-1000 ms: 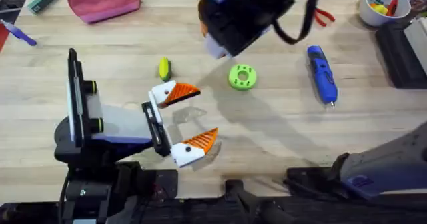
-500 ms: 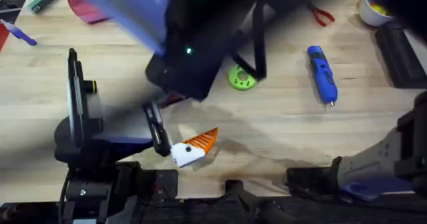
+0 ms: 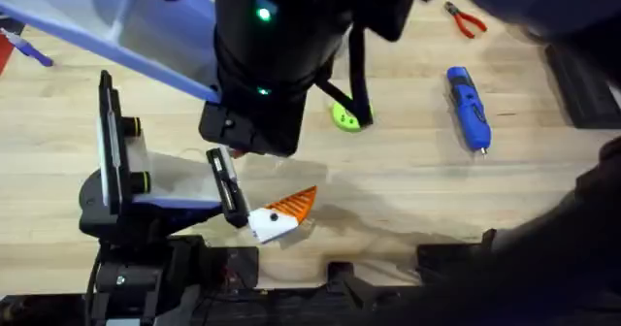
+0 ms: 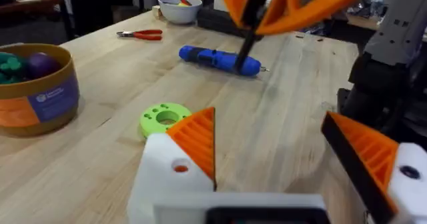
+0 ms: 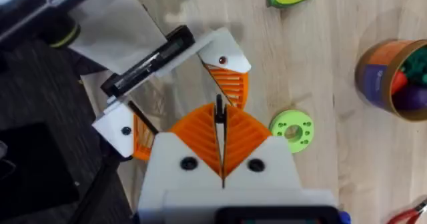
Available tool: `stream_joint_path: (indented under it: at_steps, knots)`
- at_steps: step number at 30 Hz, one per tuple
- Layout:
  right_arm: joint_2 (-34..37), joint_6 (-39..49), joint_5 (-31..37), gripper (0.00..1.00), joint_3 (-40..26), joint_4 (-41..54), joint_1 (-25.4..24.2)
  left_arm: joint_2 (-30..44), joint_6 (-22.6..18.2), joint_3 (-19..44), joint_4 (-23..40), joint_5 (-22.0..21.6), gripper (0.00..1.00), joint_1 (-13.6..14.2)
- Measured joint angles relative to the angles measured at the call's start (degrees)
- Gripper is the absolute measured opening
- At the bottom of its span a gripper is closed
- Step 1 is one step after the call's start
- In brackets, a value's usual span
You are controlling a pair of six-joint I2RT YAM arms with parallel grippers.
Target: Pick up the gripper from the table and insert it into the empty holder that is missing its gripper. Then pick up a screw, insert it into the mounting hole, and use the screwdriver to tighten it. Finally, clean up the table by picking up the vegetable and placing it into the bucket.
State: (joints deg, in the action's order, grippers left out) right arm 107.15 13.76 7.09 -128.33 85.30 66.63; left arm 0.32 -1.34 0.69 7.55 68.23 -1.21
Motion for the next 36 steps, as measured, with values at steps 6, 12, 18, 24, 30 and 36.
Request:
stream_joint_path:
  at_steps: [6, 12, 18, 24, 30, 36]
  knots:
    - [2.3, 2.0, 0.2, 0.006, -0.2, -1.4, 0.0, 0.0, 0.0, 0.0, 0.0, 0.0, 0.986, 0.0]
    - [4.5, 4.6, 0.2, 0.006, -0.2, -3.0, -0.1, 0.0, 0.0, 0.0, 0.0, 0.0, 0.987, 0.0]
    - [4.7, 6.2, 0.2, 0.006, -0.2, -3.0, -0.8, 0.0, 0.0, 0.0, 0.0, 0.0, 0.986, 0.0]
    - [4.8, 8.7, 0.2, 0.006, -0.2, -2.8, -1.8, 0.0, 0.0, 0.0, 0.0, 0.0, 0.986, 0.0]
    - [5.9, 11.0, 0.2, 0.006, -0.2, -2.8, -1.8, 0.0, 0.0, 0.0, 0.0, 0.0, 0.987, 0.0]
    - [6.5, 13.0, 0.2, 0.006, -0.2, -2.8, -1.8, 0.0, 0.0, 0.0, 0.0, 0.0, 0.986, 0.0]
